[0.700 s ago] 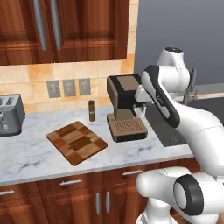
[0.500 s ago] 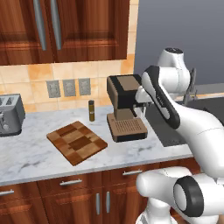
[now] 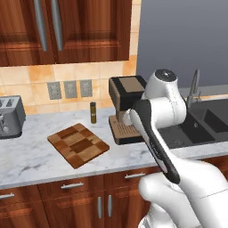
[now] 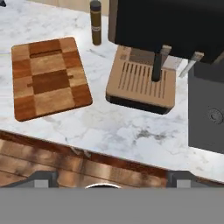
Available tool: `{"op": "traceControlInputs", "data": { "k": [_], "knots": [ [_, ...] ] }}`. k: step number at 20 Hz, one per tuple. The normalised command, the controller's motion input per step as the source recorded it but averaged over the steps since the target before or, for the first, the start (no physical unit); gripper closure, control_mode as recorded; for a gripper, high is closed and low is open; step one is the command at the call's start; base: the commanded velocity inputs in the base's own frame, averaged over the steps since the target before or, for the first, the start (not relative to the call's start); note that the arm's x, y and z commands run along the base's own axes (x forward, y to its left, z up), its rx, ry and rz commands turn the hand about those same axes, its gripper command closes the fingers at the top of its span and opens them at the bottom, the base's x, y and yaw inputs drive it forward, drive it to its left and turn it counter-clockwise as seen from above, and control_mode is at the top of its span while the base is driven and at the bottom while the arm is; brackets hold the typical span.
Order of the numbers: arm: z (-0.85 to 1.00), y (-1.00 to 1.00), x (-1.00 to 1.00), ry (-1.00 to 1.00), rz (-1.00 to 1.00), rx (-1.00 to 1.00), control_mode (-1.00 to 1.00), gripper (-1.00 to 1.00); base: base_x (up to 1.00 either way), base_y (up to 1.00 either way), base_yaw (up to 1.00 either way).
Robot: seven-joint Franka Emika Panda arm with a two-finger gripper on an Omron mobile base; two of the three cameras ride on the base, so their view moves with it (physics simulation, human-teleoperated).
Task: Open the drawer on the left and place the cutting tools on the cutting board.
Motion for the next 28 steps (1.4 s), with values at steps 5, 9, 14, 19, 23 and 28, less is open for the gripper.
{"op": "traceControlInputs", "data": {
  "k": [5,9,14,19,23,28],
  "knots": [
    [-0.57,1.00,-0.85,-0.35,0.17,-0.24,-1.00,-1.00,0.00,0.00,0.00],
    [-0.69,1.00,-0.86,-0.41,0.21,-0.30,-1.00,-1.00,0.00,0.00,0.00],
    [-0.65,1.00,-0.75,-0.25,0.29,-0.43,-1.00,-1.00,0.00,0.00,0.00],
    [-0.56,0.57,-0.13,-0.05,0.21,-0.35,-1.00,-1.00,0.00,0.00,0.00],
    [-0.79,0.39,0.00,0.03,0.16,-0.42,-1.00,-1.00,0.00,0.00,0.00],
    [-0.74,0.46,0.11,0.05,0.15,-0.41,-1.00,-1.00,0.00,0.00,0.00]
  ]
}}
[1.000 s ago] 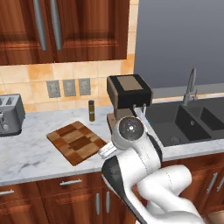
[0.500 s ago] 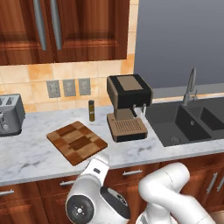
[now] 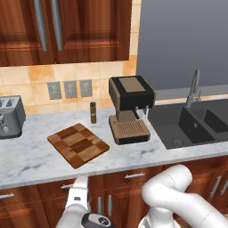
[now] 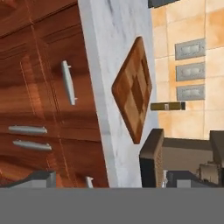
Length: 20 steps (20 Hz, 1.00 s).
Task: Open the drawer on the left and place the cutting tools on the cutting board.
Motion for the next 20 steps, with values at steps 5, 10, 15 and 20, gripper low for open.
{"op": "traceControlInputs", "data": {
  "k": [5,10,15,20],
  "knots": [
    [-0.51,0.43,0.27,-0.08,0.07,-0.21,-1.00,-1.00,0.00,0.00,0.00],
    [-0.31,0.11,0.33,-0.14,0.01,-0.03,-1.00,-1.00,0.00,0.00,0.00],
    [-0.40,0.00,0.37,-0.19,0.00,0.00,-1.00,-1.00,0.00,0.00,0.00],
    [-0.36,0.01,0.43,-0.18,0.00,0.00,-1.00,-1.00,0.00,0.00,0.00]
  ]
}}
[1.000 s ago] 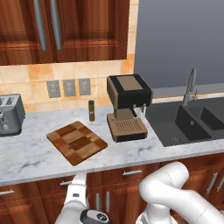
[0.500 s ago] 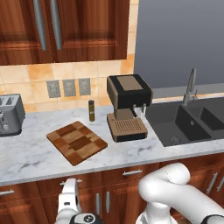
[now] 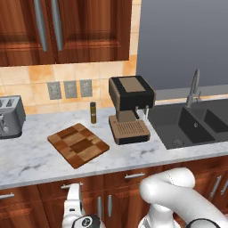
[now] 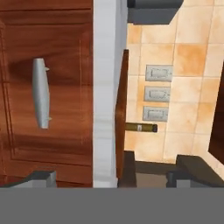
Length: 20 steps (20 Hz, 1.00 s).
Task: Open the drawer on the left and place the cutting tools on the cutting board.
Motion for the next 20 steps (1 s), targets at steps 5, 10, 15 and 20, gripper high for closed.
{"op": "traceControlInputs", "data": {
  "k": [5,10,15,20],
  "knots": [
    [-0.35,0.08,0.50,-0.16,0.00,-0.01,-1.00,-1.00,0.00,0.00,0.00],
    [-0.50,0.20,0.39,-0.08,0.00,-0.10,-1.00,-1.00,0.00,0.00,0.00],
    [-0.42,0.30,0.32,-0.04,0.00,-0.12,-1.00,-1.00,0.00,0.00,0.00],
    [-0.42,0.34,0.29,-0.05,0.00,-0.11,-1.00,-1.00,0.00,0.00,0.00]
  ]
}}
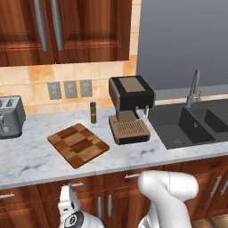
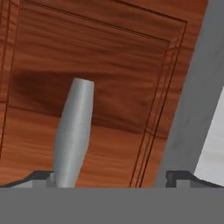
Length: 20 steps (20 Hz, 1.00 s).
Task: Open the drawer on the left and place the cutting tools on the cutting board.
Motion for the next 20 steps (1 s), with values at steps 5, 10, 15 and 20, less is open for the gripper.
{"op": "traceControlInputs", "data": {
  "k": [5,10,15,20],
  "knots": [
    [-0.36,0.18,0.28,-0.01,0.00,-0.05,-1.00,-1.00,0.00,0.00,0.00],
    [-0.11,0.00,0.34,0.01,0.01,0.00,-1.00,-1.00,0.00,0.00,0.00],
    [-0.08,0.00,0.35,0.02,0.01,0.00,-1.00,-1.00,0.00,0.00,0.00],
    [-0.18,0.00,0.32,0.00,0.00,0.00,-1.00,-1.00,0.00,0.00,0.00]
  ]
}}
